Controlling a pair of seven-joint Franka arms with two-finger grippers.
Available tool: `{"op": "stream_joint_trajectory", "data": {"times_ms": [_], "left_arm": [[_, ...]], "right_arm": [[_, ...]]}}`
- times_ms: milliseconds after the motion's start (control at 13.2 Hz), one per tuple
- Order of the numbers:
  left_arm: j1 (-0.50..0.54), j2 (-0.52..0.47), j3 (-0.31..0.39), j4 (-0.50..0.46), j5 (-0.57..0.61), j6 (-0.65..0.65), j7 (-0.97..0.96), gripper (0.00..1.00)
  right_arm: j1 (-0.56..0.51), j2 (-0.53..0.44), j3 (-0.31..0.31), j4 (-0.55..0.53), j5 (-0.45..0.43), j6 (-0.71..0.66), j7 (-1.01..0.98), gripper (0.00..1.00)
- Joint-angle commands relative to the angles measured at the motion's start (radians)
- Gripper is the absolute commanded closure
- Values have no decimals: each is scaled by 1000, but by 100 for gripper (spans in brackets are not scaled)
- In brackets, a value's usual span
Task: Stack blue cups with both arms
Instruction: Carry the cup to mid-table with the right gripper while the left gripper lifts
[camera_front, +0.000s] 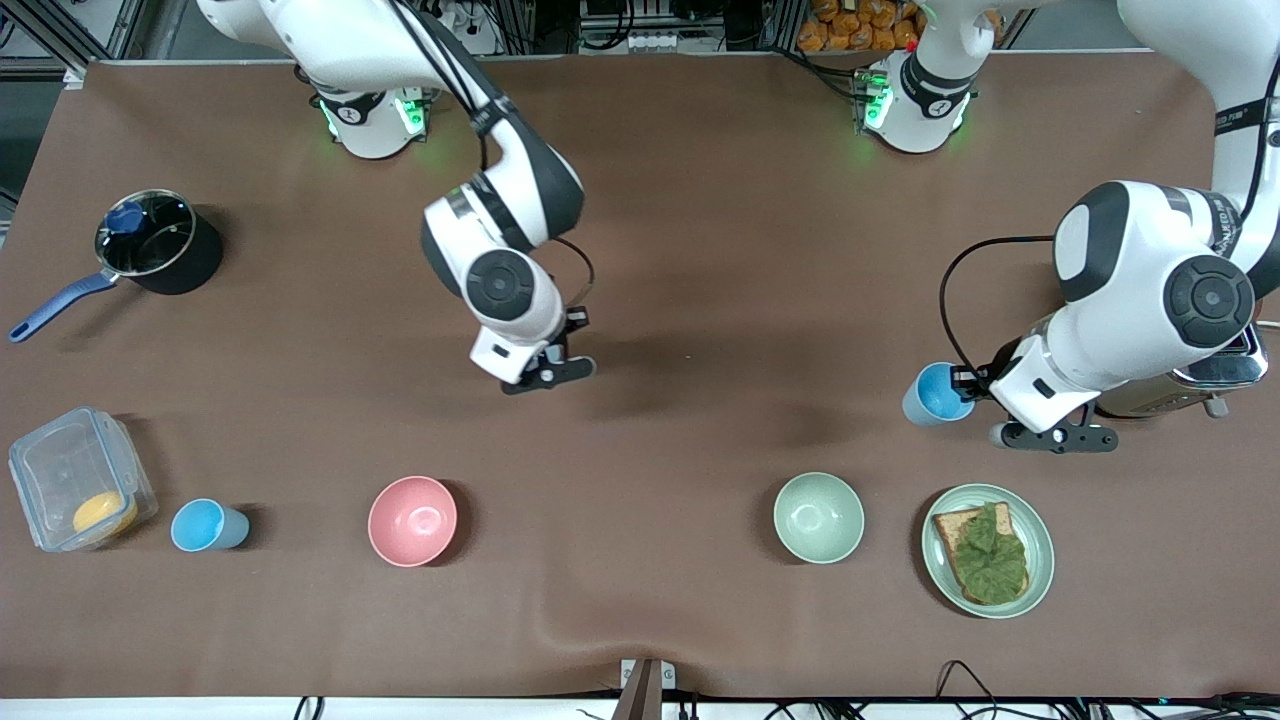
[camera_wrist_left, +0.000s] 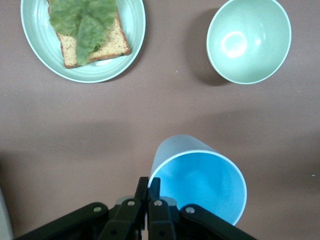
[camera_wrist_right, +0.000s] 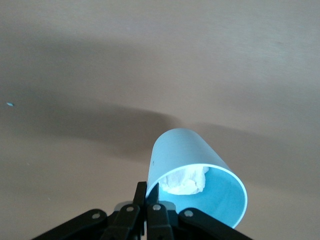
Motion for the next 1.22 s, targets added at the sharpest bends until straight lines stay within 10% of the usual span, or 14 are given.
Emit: {"op": "stream_joint_trajectory", "data": {"times_ms": [0, 532, 759, 1139], "left_arm": [[-2, 1, -21, 12, -20, -14, -40, 100], [-67, 6, -32, 40, -7, -12, -178, 100], [-87, 12, -32, 49, -10, -12, -237, 100], [-163, 24, -32, 54, -19, -12, -383, 100]], "right_arm": [[37, 67, -11, 76, 27, 36, 15, 100], [59, 107, -11, 77, 31, 92, 15, 99], [73, 113, -11, 77, 27, 115, 11, 11], [59, 96, -11, 117, 34, 121, 5, 0]]}}
